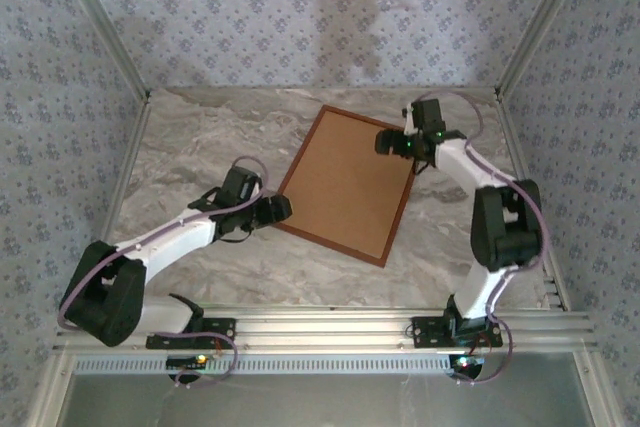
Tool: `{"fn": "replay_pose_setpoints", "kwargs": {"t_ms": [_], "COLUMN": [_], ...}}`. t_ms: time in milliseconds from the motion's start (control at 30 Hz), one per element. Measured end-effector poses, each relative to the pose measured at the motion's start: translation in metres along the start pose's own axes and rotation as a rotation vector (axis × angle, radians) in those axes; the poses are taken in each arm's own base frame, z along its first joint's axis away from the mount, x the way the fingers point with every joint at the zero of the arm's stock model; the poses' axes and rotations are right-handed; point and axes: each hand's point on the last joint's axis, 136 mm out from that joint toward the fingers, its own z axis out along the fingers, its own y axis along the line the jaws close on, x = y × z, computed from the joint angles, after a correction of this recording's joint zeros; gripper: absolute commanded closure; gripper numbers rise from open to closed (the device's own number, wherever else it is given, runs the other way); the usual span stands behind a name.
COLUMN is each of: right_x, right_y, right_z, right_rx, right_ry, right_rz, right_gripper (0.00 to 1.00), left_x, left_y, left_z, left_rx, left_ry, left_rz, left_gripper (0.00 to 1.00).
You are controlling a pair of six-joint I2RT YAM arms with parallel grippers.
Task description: Put the photo into the frame
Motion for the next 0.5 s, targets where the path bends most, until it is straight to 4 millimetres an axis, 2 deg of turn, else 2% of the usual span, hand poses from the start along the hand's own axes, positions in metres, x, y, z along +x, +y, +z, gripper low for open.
{"fn": "replay_pose_setpoints", "kwargs": {"t_ms": [133, 233, 367, 500], "right_x": [-0.039, -0.058, -0.072, -0.078], "right_y": [-0.02, -0.034, -0.042, -0.042], "right_z": [0.04, 0.067, 0.092, 0.104], "right_rx": [-0.026, -0.036, -0.04, -0.06], "right_ry": [-0.026, -0.022, 0.006, 0.036], "right_rz": [-0.003, -0.008, -0.032, -0.036], "right_gripper": [0.08, 0.08, 0.08, 0.08], "left_x": [0.013, 0.022, 0.03, 0.034], "left_y": [-0.01, -0.014, -0.017, -0.018], "left_z": [0.003, 0.008, 0.012, 0.017], "left_rx": [0.022, 0.021, 0.018, 0.013], "left_ry": [0.037, 0.069, 0.098, 0.112], "left_rz": [-0.039, -0.057, -0.081, -0.098], "left_gripper": [0.26, 0.26, 0.27, 0.28]}}
